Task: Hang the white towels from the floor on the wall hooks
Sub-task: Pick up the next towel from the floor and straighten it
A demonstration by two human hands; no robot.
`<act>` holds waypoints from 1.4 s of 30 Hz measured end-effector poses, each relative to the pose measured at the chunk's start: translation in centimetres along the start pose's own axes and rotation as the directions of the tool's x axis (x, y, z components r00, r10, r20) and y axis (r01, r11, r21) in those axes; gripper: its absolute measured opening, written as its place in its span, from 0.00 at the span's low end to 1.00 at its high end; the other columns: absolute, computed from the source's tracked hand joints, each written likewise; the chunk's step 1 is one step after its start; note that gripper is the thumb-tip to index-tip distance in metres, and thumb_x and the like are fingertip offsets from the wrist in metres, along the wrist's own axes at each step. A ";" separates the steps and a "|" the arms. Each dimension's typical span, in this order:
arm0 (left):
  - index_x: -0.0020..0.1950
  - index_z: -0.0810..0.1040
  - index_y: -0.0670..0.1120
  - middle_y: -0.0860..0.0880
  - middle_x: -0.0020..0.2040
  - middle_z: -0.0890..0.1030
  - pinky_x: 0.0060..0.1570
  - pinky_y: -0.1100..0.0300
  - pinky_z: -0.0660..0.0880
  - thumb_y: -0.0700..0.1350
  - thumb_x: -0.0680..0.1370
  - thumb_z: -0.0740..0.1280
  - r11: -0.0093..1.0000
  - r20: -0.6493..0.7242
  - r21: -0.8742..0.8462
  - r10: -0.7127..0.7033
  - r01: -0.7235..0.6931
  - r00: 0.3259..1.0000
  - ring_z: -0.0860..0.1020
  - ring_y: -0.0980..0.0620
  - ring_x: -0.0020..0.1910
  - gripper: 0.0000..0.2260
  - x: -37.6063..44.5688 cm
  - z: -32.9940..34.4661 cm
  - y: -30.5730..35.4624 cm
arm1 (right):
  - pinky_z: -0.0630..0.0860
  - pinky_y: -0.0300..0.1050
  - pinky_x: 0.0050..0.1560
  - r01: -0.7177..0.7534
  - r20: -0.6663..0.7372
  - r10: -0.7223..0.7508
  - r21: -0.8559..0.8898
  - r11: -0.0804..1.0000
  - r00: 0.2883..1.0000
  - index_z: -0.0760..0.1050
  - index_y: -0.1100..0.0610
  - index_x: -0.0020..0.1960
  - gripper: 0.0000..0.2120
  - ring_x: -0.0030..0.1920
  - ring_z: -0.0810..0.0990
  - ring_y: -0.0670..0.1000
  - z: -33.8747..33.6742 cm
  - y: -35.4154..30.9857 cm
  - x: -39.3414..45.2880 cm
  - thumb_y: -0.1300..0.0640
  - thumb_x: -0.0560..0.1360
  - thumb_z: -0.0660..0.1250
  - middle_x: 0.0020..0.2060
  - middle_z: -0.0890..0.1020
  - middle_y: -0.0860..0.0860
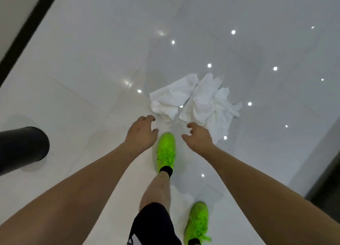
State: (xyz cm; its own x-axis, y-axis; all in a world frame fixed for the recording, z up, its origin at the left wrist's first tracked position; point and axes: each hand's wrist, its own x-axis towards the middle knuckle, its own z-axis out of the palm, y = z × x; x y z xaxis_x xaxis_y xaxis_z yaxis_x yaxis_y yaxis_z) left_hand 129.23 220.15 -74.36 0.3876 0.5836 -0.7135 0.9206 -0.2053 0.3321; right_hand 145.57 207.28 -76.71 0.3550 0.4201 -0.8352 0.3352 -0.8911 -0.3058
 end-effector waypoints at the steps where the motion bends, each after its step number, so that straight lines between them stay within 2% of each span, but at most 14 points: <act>1: 0.69 0.71 0.48 0.45 0.62 0.75 0.53 0.58 0.67 0.50 0.78 0.65 1.000 0.000 -0.007 -0.012 0.012 1.000 0.75 0.45 0.59 0.20 2.4 0.9 -0.9 | 0.76 0.50 0.59 -0.004 0.009 0.004 -0.010 1.000 1.000 0.70 0.51 0.70 0.27 0.59 0.78 0.55 1.0 -0.1 2.8 0.45 0.72 0.68 0.56 0.80 0.53; 4: 0.68 0.71 0.49 0.46 0.61 0.75 0.51 0.60 0.65 0.50 0.78 0.65 0.998 0.006 -0.045 -0.053 0.053 0.999 0.75 0.46 0.58 0.19 8.7 4.5 -3.8 | 0.75 0.50 0.59 -0.010 0.032 0.011 -0.028 1.000 0.999 0.71 0.53 0.69 0.25 0.58 0.78 0.55 4.4 0.5 10.4 0.48 0.73 0.68 0.55 0.81 0.54; 7: 0.68 0.72 0.49 0.47 0.60 0.75 0.53 0.58 0.68 0.50 0.78 0.66 0.992 0.028 -0.084 -0.092 0.094 0.995 0.76 0.47 0.57 0.19 12.6 8.4 -6.6 | 0.74 0.45 0.57 -0.079 0.051 0.078 0.028 0.996 0.996 0.72 0.55 0.68 0.24 0.56 0.80 0.54 8.2 1.7 16.2 0.49 0.74 0.69 0.46 0.80 0.51; 12: 0.65 0.74 0.49 0.49 0.58 0.77 0.54 0.59 0.70 0.48 0.78 0.67 0.982 0.037 -0.143 -0.118 0.122 0.992 0.77 0.49 0.54 0.16 15.5 13.6 -11.0 | 0.75 0.51 0.62 -0.198 0.072 0.188 0.161 0.967 0.979 0.72 0.56 0.67 0.24 0.59 0.78 0.55 12.9 3.9 22.1 0.51 0.73 0.70 0.57 0.81 0.54; 18: 0.65 0.73 0.51 0.50 0.58 0.76 0.56 0.58 0.70 0.49 0.78 0.67 0.980 0.067 -0.153 -0.120 0.129 0.990 0.76 0.51 0.55 0.16 18.3 16.9 -13.0 | 0.70 0.44 0.58 -0.099 -0.187 0.116 0.097 0.990 0.976 0.64 0.56 0.73 0.29 0.59 0.76 0.58 13.3 3.1 28.0 0.51 0.76 0.68 0.58 0.77 0.60; 20: 0.65 0.73 0.51 0.51 0.59 0.76 0.55 0.59 0.70 0.50 0.78 0.66 0.981 0.077 -0.146 -0.116 0.126 0.990 0.76 0.51 0.55 0.16 19.4 17.3 -13.2 | 0.70 0.45 0.60 -0.079 -0.231 0.105 0.117 0.990 0.967 0.61 0.53 0.75 0.31 0.59 0.76 0.58 12.7 2.5 29.8 0.52 0.76 0.68 0.59 0.76 0.60; 21: 0.66 0.73 0.51 0.51 0.59 0.76 0.54 0.59 0.70 0.50 0.78 0.66 0.982 0.081 -0.141 -0.112 0.122 0.990 0.76 0.51 0.54 0.16 19.9 17.4 -13.3 | 0.72 0.47 0.62 -0.074 -0.228 0.108 0.150 0.986 0.968 0.61 0.52 0.75 0.30 0.58 0.76 0.57 12.5 2.3 30.5 0.52 0.76 0.67 0.59 0.77 0.59; 23: 0.66 0.72 0.51 0.50 0.59 0.75 0.52 0.60 0.68 0.50 0.78 0.66 0.983 0.085 -0.141 -0.105 0.116 0.991 0.76 0.51 0.54 0.16 20.6 17.4 -13.3 | 0.76 0.51 0.60 -0.061 -0.225 0.114 0.231 0.971 0.968 0.70 0.51 0.70 0.23 0.56 0.79 0.56 12.3 2.2 31.4 0.53 0.76 0.67 0.55 0.81 0.56; 25: 0.66 0.72 0.51 0.50 0.60 0.75 0.51 0.61 0.67 0.50 0.79 0.66 0.984 0.088 -0.137 -0.101 0.112 0.991 0.76 0.51 0.53 0.17 20.9 17.1 -13.1 | 0.79 0.51 0.55 -0.060 -0.257 0.136 0.282 0.957 0.957 0.78 0.51 0.59 0.13 0.50 0.82 0.53 12.2 2.4 31.4 0.53 0.75 0.68 0.51 0.83 0.52; 28: 0.66 0.72 0.51 0.50 0.60 0.75 0.51 0.61 0.67 0.51 0.78 0.66 0.987 0.084 -0.128 -0.087 0.097 0.993 0.76 0.51 0.52 0.17 20.7 15.9 -12.2 | 0.81 0.51 0.52 -0.064 -0.265 0.171 0.369 0.927 0.949 0.81 0.50 0.49 0.05 0.44 0.83 0.52 11.9 2.3 29.9 0.53 0.73 0.71 0.44 0.84 0.49; 32: 0.66 0.73 0.50 0.48 0.60 0.75 0.52 0.59 0.69 0.51 0.78 0.66 0.991 0.092 -0.107 -0.068 0.078 0.993 0.76 0.50 0.51 0.17 18.9 12.8 -9.5 | 0.78 0.46 0.53 -0.034 -0.292 0.131 0.315 0.948 0.947 0.81 0.52 0.49 0.06 0.45 0.82 0.49 10.2 1.0 25.6 0.53 0.72 0.73 0.39 0.81 0.45; 36: 0.66 0.73 0.50 0.47 0.60 0.76 0.55 0.57 0.70 0.51 0.78 0.66 0.995 0.076 -0.089 -0.033 0.040 0.997 0.77 0.48 0.54 0.17 15.9 7.3 -4.3 | 0.75 0.36 0.44 0.011 -0.241 0.064 0.298 0.955 0.968 0.81 0.52 0.45 0.09 0.42 0.81 0.47 5.3 -1.9 19.4 0.51 0.69 0.77 0.35 0.79 0.43; 39: 0.66 0.73 0.50 0.48 0.60 0.76 0.52 0.58 0.70 0.52 0.78 0.66 0.996 0.023 -0.082 0.038 -0.036 0.999 0.77 0.48 0.54 0.18 13.2 1.9 0.9 | 0.79 0.42 0.43 0.033 -0.151 0.025 0.368 0.929 0.988 0.78 0.52 0.37 0.11 0.38 0.82 0.49 -0.4 -4.6 14.1 0.53 0.65 0.80 0.31 0.79 0.45; 42: 0.67 0.72 0.50 0.48 0.61 0.75 0.51 0.58 0.70 0.52 0.78 0.66 0.991 -0.041 -0.060 0.119 -0.121 0.992 0.76 0.48 0.54 0.18 9.9 -3.5 6.7 | 0.76 0.41 0.37 0.020 -0.046 0.001 0.441 0.897 0.999 0.79 0.52 0.33 0.10 0.33 0.79 0.47 -7.0 -6.6 7.7 0.57 0.63 0.81 0.31 0.80 0.46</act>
State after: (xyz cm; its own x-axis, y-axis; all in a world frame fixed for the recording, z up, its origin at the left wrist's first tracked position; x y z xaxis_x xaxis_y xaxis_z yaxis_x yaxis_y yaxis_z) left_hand 139.08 227.26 -77.06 0.4919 0.5868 -0.6432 0.8624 -0.2269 0.4526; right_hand 152.21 217.65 -77.94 0.3952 0.4271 -0.8133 -0.0775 -0.8667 -0.4928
